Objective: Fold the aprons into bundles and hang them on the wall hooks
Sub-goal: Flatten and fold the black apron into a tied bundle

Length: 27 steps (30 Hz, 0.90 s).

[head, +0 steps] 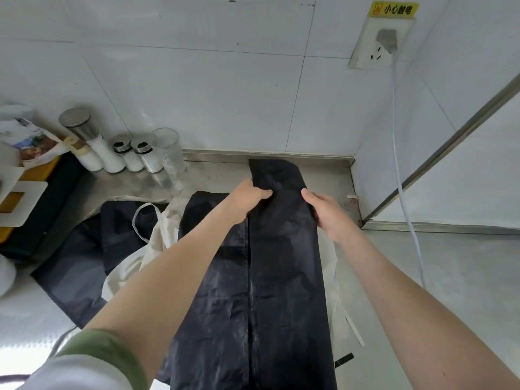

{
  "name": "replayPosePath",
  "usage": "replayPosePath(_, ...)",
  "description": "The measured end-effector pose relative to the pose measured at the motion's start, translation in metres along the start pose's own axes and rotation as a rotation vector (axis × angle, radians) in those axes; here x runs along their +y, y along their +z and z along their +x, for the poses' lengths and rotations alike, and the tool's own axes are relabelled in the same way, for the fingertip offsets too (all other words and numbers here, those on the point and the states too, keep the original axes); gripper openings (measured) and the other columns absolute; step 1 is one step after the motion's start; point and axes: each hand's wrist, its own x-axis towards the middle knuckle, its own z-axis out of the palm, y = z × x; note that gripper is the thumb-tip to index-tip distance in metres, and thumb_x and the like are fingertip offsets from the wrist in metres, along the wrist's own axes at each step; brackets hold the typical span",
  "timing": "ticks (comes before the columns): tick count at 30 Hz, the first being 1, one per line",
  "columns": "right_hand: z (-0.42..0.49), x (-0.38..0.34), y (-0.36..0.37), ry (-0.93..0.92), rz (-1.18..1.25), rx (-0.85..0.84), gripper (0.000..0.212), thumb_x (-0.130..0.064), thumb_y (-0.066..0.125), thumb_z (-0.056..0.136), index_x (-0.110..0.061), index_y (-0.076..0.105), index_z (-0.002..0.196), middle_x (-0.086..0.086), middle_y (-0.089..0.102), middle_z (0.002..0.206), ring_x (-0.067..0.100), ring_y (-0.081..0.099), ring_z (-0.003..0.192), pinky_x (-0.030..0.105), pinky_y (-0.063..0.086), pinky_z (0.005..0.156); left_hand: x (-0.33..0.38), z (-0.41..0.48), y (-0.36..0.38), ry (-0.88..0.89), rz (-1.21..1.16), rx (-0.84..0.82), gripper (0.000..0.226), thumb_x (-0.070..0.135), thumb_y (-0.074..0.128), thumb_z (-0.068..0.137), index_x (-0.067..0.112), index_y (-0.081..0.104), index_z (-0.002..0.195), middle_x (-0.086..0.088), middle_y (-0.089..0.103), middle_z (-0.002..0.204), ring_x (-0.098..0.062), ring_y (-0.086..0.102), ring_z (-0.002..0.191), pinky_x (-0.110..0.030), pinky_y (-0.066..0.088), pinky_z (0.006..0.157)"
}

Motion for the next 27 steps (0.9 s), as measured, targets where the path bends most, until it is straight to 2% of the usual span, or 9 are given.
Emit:
replayPosePath(2,0.005,-0.006,0.005,-0.018,0.013,0.011,0.027,-0.032,0.056,0.096,-0.009,0.066,0.106,0.003,0.07,0.1,0.019,0.065,0.093,0.034,0.048,0.09,-0.003,0.0,-0.007,-0.04,-0.037,-0.072,0.025,0.006,0.06,0.093,0.009,0.063,0.117,-0.008,0.067,0.118,-0.024,0.063,0.107,-0.037,0.052,0.092)
replayPosePath(5,0.013,-0.013,0.009,-0.098,-0.05,0.054,0.015,-0.023,0.056,0.096,-0.011,0.059,0.087,0.007,0.057,0.084,0.021,0.051,0.082,0.034,0.039,0.077,-0.005,0.004,-0.016,-0.073,-0.021,-0.098,0.03,0.01,0.061,0.092,0.008,0.061,0.122,-0.006,0.065,0.122,-0.024,0.06,0.114,-0.039,0.046,0.102)
replayPosePath(9,0.017,-0.019,0.009,-0.159,0.035,0.091,0.027,-0.013,0.052,0.095,-0.018,0.05,0.069,0.006,0.054,0.08,0.019,0.049,0.077,0.031,0.037,0.067,-0.002,0.007,-0.021,-0.044,-0.073,0.113,0.021,0.025,0.058,0.097,0.018,0.057,0.117,0.003,0.061,0.118,-0.015,0.056,0.104,-0.031,0.044,0.092)
replayPosePath(12,0.018,-0.024,0.009,-0.165,0.075,0.114,0.028,0.005,0.043,0.088,-0.017,0.06,0.088,0.008,0.059,0.088,0.019,0.055,0.081,0.029,0.043,0.067,-0.002,0.013,-0.024,0.037,-0.05,0.217,0.018,0.021,0.052,0.1,0.016,0.06,0.115,-0.003,0.064,0.118,-0.013,0.059,0.094,-0.03,0.049,0.087)
replayPosePath(15,0.024,-0.025,0.01,-0.119,0.036,0.154,0.038,0.005,0.044,0.088,-0.015,0.056,0.118,0.01,0.061,0.11,0.017,0.059,0.09,0.028,0.048,0.077,-0.006,0.012,-0.027,0.101,0.139,0.295,0.038,0.023,0.05,0.1,0.015,0.046,0.137,-0.001,0.057,0.126,-0.016,0.056,0.105,-0.028,0.047,0.093)
replayPosePath(18,0.026,-0.017,0.011,-0.161,-0.352,0.328,0.054,-0.004,0.048,0.091,-0.018,0.037,0.142,0.007,0.055,0.13,0.02,0.055,0.108,0.03,0.046,0.087,-0.017,0.005,-0.034,0.211,0.496,0.428,0.048,0.02,0.047,0.099,0.016,0.033,0.145,-0.006,0.048,0.139,-0.021,0.053,0.116,-0.027,0.04,0.096)
replayPosePath(20,0.02,-0.008,0.019,-0.34,-0.724,0.353,0.062,-0.01,0.049,0.092,-0.02,0.027,0.149,0.006,0.044,0.143,0.025,0.043,0.128,0.037,0.036,0.104,-0.03,0.001,-0.037,0.296,0.758,0.449,0.049,0.022,0.045,0.099,0.017,0.033,0.146,-0.008,0.043,0.145,-0.027,0.048,0.125,-0.04,0.035,0.108)
replayPosePath(23,0.01,0.017,0.04,-0.552,-1.139,0.068,0.059,-0.029,0.042,0.099,-0.029,0.017,0.153,0.0,0.024,0.158,0.02,0.019,0.144,0.04,0.017,0.115,-0.058,-0.005,-0.042,0.319,1.097,0.319,0.048,0.04,0.039,0.1,0.024,0.037,0.146,-0.005,0.028,0.156,-0.022,0.022,0.144,-0.046,0.008,0.119)
replayPosePath(27,0.011,0.064,0.051,-0.357,-1.463,-0.152,0.052,-0.044,0.018,0.104,-0.036,0.004,0.153,-0.009,-0.001,0.162,0.012,-0.009,0.148,0.041,-0.006,0.118,-0.091,-0.014,-0.059,0.179,1.466,0.199,0.059,0.055,0.02,0.1,0.031,0.015,0.153,-0.005,-0.001,0.162,-0.02,-0.006,0.149,-0.047,-0.006,0.119)
